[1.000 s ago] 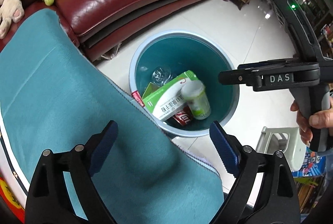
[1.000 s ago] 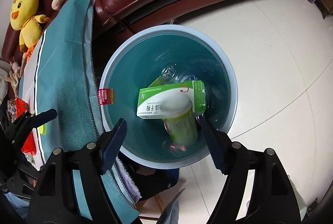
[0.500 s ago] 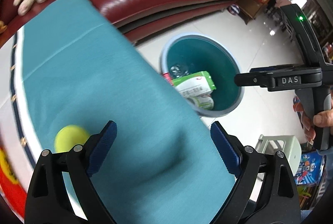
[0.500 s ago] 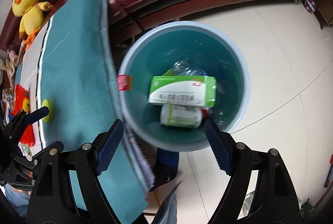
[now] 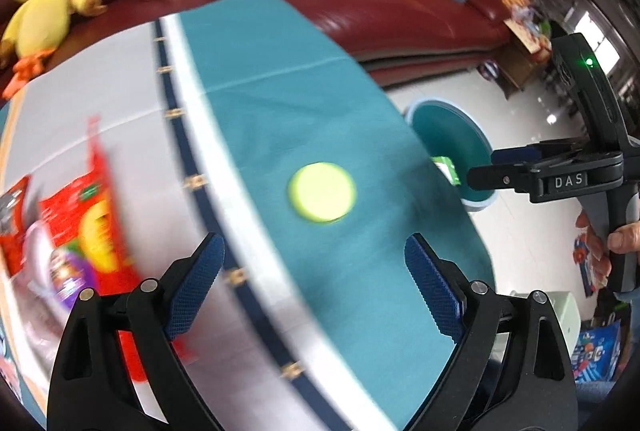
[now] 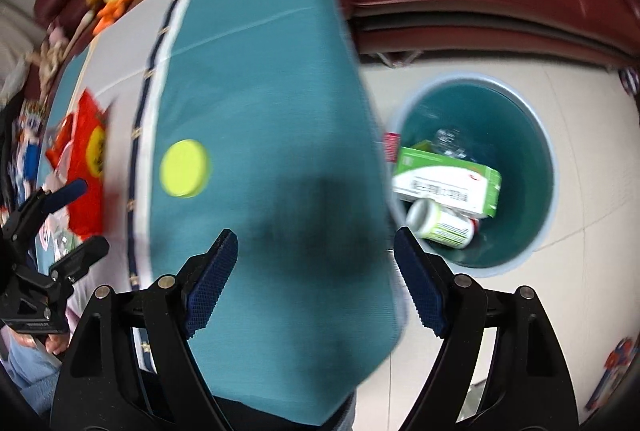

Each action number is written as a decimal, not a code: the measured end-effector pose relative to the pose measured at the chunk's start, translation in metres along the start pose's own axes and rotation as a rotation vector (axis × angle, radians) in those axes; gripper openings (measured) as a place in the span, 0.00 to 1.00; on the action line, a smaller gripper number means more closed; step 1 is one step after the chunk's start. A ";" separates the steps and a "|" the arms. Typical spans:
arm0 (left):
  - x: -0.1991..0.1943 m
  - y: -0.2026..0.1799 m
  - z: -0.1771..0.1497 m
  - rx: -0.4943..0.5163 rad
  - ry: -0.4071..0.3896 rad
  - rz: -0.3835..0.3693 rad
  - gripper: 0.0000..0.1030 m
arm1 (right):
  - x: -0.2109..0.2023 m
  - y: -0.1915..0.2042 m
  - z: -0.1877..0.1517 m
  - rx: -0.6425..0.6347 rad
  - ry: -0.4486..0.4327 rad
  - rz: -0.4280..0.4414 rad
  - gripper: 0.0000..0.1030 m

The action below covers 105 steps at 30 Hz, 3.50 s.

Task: Collect trash
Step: 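Move both open tools back over table toward red snack bag, then pinch white tissue with left tool while right tool grasps clear plastic packet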

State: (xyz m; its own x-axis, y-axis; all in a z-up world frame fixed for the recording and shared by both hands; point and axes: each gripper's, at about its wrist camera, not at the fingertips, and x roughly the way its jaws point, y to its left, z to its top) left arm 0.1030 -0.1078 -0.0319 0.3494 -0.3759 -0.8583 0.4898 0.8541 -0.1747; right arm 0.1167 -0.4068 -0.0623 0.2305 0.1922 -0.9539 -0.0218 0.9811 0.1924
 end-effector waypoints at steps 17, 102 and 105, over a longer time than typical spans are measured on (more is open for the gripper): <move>-0.105 0.160 -0.089 -0.202 -0.088 0.188 0.90 | 0.005 0.174 0.013 -0.283 0.029 -0.002 0.79; -0.069 0.255 -0.175 -0.185 0.068 0.180 0.96 | 0.075 0.372 -0.040 -0.638 0.179 0.176 0.54; -0.058 0.238 -0.173 -0.115 0.072 0.257 0.96 | 0.071 0.362 -0.032 -0.598 0.161 0.191 0.54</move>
State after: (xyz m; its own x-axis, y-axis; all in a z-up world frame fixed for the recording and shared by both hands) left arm 0.0609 0.1794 -0.1070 0.3904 -0.1183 -0.9130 0.2969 0.9549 0.0032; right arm 0.0939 -0.0369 -0.0680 0.0216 0.3199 -0.9472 -0.5965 0.7644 0.2446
